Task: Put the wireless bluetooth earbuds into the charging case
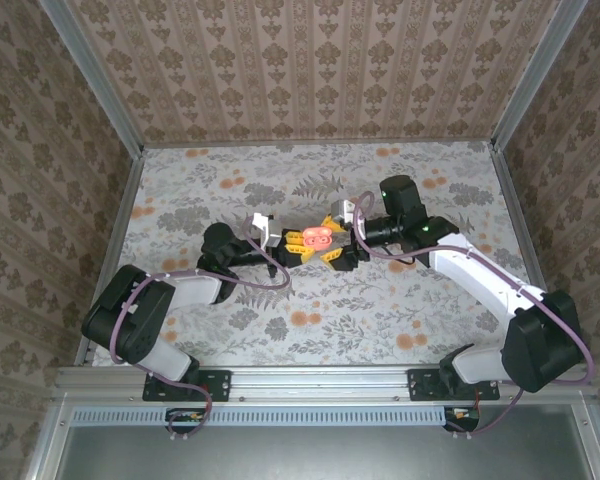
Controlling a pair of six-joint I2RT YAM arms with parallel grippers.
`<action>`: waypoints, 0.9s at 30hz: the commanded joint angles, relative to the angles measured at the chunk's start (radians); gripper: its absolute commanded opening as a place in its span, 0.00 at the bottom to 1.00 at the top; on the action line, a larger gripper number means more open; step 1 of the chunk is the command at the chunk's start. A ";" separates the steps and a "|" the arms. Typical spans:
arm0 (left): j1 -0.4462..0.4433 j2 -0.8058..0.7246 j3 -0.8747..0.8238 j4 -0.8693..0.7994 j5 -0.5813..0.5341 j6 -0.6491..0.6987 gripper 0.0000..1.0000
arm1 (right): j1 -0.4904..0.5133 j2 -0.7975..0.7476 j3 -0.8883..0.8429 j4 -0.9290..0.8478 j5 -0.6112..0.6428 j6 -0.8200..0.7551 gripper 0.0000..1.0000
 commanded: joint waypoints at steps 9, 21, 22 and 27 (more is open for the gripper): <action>0.007 -0.021 0.035 0.015 -0.003 -0.025 0.00 | -0.037 -0.220 -0.095 -0.005 -0.044 -0.037 0.61; 0.001 -0.033 0.038 0.015 0.010 -0.029 0.00 | -0.079 -0.182 -0.079 -0.035 -0.027 -0.093 0.60; 0.000 -0.032 0.038 0.015 0.011 -0.029 0.00 | -0.072 -0.173 -0.077 -0.032 -0.025 -0.098 0.60; -0.001 -0.031 0.043 0.015 0.012 -0.031 0.00 | -0.046 -0.121 -0.057 -0.021 -0.032 -0.097 0.60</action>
